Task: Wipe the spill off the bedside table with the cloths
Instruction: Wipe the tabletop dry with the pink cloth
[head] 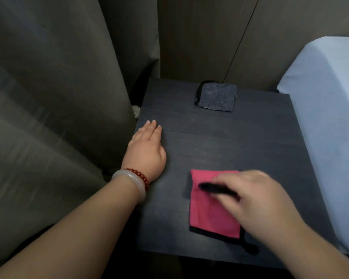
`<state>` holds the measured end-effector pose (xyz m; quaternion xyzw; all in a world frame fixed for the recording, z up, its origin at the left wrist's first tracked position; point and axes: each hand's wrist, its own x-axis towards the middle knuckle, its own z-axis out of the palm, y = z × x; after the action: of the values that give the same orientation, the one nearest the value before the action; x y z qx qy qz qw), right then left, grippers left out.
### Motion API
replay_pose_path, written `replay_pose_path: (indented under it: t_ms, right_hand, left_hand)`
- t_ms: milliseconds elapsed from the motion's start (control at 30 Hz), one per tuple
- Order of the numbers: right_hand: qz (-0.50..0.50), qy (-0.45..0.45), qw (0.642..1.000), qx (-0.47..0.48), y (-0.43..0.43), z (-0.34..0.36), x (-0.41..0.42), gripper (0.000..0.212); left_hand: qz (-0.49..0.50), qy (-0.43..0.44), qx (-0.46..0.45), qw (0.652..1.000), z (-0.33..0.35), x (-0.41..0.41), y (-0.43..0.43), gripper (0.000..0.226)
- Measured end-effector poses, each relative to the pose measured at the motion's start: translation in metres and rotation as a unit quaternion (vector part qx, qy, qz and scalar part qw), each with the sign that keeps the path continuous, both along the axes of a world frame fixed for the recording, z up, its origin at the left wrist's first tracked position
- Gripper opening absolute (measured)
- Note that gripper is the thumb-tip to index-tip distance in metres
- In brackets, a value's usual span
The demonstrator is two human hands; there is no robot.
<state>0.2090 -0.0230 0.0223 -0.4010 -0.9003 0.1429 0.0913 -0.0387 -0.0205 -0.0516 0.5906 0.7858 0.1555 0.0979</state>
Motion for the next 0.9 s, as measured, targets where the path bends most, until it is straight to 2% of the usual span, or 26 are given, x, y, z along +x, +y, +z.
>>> replay_pose_path:
  t_ms: [100, 200, 367, 633, 800, 900]
  right_hand:
    - [0.036, -0.035, 0.999, -0.01, -0.042, -0.015, 0.01, 0.033]
    - [-0.003, -0.002, 1.0, -0.022, -0.054, -0.023, 0.007, 0.051]
    - [-0.028, -0.131, 0.99, -0.04, -0.052, -0.051, -0.013, 0.077]
    - [-0.001, -0.143, 0.99, -0.015, -0.011, -0.064, -0.03, 0.072]
    - [-0.045, -0.111, 0.993, -0.006, 0.082, -0.073, -0.103, 0.061]
    - [0.009, -0.084, 0.996, 0.032, 0.106, -0.078, -0.144, 0.058]
  left_hand:
    - [0.0, 0.001, 0.004, 1.0, 0.0, 0.001, 0.0, 0.054]
    - [0.0, 0.003, 0.007, 1.0, 0.0, 0.002, -0.002, 0.054]
    - [0.003, 0.001, -0.007, 1.0, 0.004, 0.004, -0.002, 0.055]
    - [-0.001, 0.0, -0.002, 1.0, 0.005, 0.003, -0.003, 0.055]
    - [-0.007, 0.012, 0.016, 1.0, 0.0, 0.001, -0.004, 0.056]
    - [-0.001, 0.029, 0.03, 0.999, -0.007, 0.0, -0.009, 0.064]
